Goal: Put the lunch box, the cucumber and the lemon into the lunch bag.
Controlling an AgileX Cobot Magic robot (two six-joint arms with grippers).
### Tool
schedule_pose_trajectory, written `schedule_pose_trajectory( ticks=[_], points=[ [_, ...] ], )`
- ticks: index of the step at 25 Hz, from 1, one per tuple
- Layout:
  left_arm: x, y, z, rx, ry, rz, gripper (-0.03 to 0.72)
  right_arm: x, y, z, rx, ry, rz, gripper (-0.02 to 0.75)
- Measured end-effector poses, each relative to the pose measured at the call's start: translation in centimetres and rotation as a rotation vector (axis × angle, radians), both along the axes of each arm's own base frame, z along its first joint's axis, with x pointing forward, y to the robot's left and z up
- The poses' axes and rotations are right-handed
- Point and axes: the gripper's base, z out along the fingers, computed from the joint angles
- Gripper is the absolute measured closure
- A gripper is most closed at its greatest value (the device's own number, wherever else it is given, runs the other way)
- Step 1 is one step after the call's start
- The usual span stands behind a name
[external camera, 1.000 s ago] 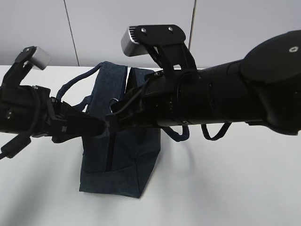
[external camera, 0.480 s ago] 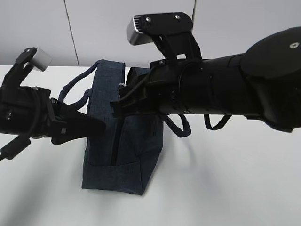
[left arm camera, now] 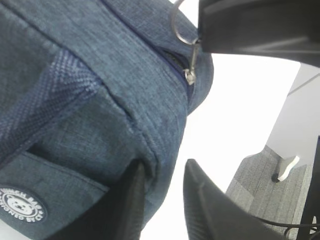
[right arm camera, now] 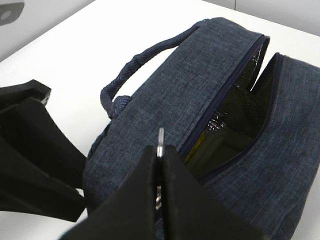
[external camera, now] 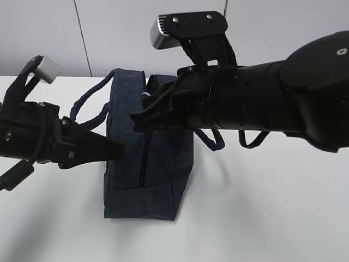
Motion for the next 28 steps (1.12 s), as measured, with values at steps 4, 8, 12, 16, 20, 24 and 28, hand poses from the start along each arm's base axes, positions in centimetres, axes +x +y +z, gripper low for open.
schedule_pose_trajectory(
  ticks=[4,8,12,16,20,24,28],
  points=[
    [0.0,0.0,0.0,-0.004,0.002,-0.001,0.526,0.0,0.0,0.0,0.003,0.003,-0.002,0.738],
    [0.2,0.0,0.1,-0.009,0.001,0.023,0.522,0.0,0.0,0.0,0.007,0.006,-0.005,0.738],
    [0.3,0.1,0.0,-0.004,-0.001,0.036,0.47,0.0,0.0,0.0,0.02,0.017,-0.014,0.738],
    [0.5,0.2,0.1,-0.006,-0.003,0.065,0.416,0.0,0.0,0.0,0.025,0.021,-0.017,0.738],
    [0.3,-0.5,-0.1,0.002,-0.002,0.057,0.407,0.0,0.0,0.0,0.03,0.026,-0.021,0.738],
    [0.0,-1.8,-1.2,0.044,0.016,0.033,0.407,0.0,0.0,0.0,0.031,0.027,-0.021,0.738],
    [0.1,-2.1,-1.7,0.062,0.022,0.033,0.468,0.0,0.0,0.0,0.032,0.028,-0.022,0.738]
  ],
)
